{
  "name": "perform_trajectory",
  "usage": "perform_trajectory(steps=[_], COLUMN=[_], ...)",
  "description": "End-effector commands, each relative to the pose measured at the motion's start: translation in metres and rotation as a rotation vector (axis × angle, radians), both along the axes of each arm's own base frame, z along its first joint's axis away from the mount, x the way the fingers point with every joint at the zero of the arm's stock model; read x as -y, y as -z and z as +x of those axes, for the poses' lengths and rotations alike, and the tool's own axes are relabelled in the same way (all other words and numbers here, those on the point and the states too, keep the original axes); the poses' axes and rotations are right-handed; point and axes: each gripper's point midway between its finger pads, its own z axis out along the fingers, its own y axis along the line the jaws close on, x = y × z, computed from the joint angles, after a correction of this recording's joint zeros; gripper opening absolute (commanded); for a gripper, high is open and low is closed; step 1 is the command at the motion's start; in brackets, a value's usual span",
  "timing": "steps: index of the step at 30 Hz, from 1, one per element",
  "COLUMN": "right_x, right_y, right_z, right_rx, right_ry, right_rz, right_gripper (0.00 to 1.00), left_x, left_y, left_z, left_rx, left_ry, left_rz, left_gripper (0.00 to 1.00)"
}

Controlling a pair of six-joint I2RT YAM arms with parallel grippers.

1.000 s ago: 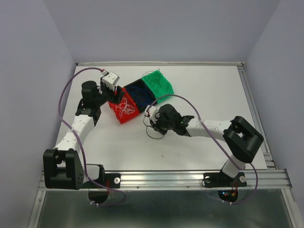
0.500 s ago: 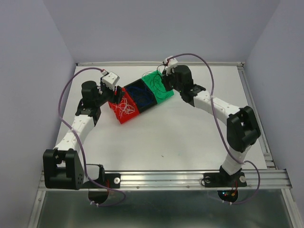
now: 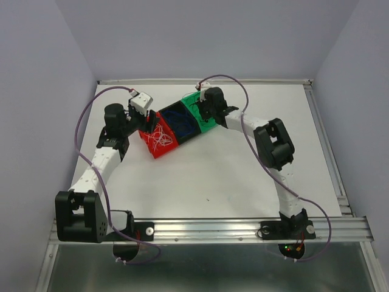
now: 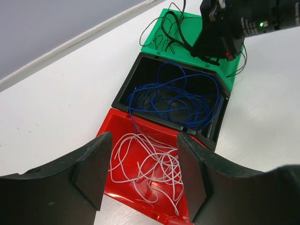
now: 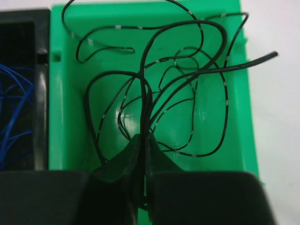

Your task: Untangle the cables

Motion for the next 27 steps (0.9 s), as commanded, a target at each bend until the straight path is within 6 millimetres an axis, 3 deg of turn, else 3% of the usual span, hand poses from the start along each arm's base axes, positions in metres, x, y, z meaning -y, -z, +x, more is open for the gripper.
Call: perform_trajectory(steps=[1, 4, 5, 7, 9, 10, 11, 16, 17, 18, 19, 20, 21, 22, 24, 25, 26, 27], right_x=[-0.004, -0.003, -0.001, 0.001, 0.005, 0.005, 0.008, 0.018, 0.023, 0.028, 0.032, 0.034, 0.051, 0.06, 0.08, 0.102, 0.111, 0.125], right_y=[-0.032, -0.054, -0.076, -0.093, -0.123, -0.125, -0.144, -0.167, -0.155, -0.172, -0.176, -0.185, -0.184, -0.189, -0.202, -0.198, -0.195, -0.16], right_z=[0.013, 0.011, 0.01, 0.006, 0.0, -0.006, -0.012, -0.046, -0.055, -0.07, -0.079, -0.086, -0.112, -0.123, -0.149, -0.179, -0.193, -0.209], right_rx=[0.053, 0.082, 0.113, 0.136, 0.173, 0.169, 0.192, 0.197, 0.166, 0.182, 0.183, 0.195, 0.2, 0.219, 0.291, 0.315, 0.323, 0.277], right_ry=[0.013, 0.012, 0.016, 0.016, 0.016, 0.011, 0.009, 0.011, 0.014, 0.004, 0.008, 0.013, 0.028, 0.044, 0.079, 0.102, 0.101, 0.135], right_rz=[0.042, 0.06, 0.077, 0.086, 0.112, 0.115, 0.129, 0.157, 0.15, 0.182, 0.205, 0.252, 0.27, 0.303, 0.38, 0.416, 0.421, 0.401], right_gripper=[0.14, 0.36, 0.41, 0.44, 0.45, 0.51, 0.54, 0.77, 0.81, 0.84, 0.96, 0.98, 1.0, 1.0, 1.0, 1.0, 1.0, 1.0], left_x=[0.002, 0.002, 0.003, 0.003, 0.002, 0.002, 0.002, 0.002, 0.003, 0.003, 0.003, 0.004, 0.005, 0.005, 0.006, 0.007, 0.008, 0.008], left_y=[-0.018, -0.018, -0.018, -0.018, -0.018, -0.019, -0.019, -0.019, -0.02, -0.021, -0.022, -0.022, -0.024, -0.027, -0.028, -0.028, -0.028, -0.028], left_z=[-0.002, -0.002, -0.002, -0.002, -0.002, -0.002, -0.003, -0.003, -0.003, -0.004, -0.005, -0.006, -0.008, -0.01, -0.013, -0.017, -0.019, -0.021], left_rx=[0.065, 0.063, 0.062, 0.064, 0.065, 0.067, 0.068, 0.066, 0.068, 0.069, 0.072, 0.072, 0.08, 0.086, 0.086, 0.085, 0.088, 0.095], left_ry=[0.013, 0.012, 0.012, 0.012, 0.01, 0.01, 0.01, 0.009, 0.012, 0.015, 0.018, 0.023, 0.026, 0.029, 0.04, 0.049, 0.053, 0.061], left_rz=[-0.001, -0.002, 0.0, 0.0, 0.0, 0.0, -0.002, -0.001, -0.002, -0.003, -0.004, -0.005, -0.007, -0.008, -0.012, -0.013, -0.014, -0.003], left_gripper=[0.68, 0.68, 0.68, 0.68, 0.68, 0.68, 0.68, 0.68, 0.68, 0.68, 0.68, 0.69, 0.69, 0.7, 0.8, 0.89, 0.94, 0.99])
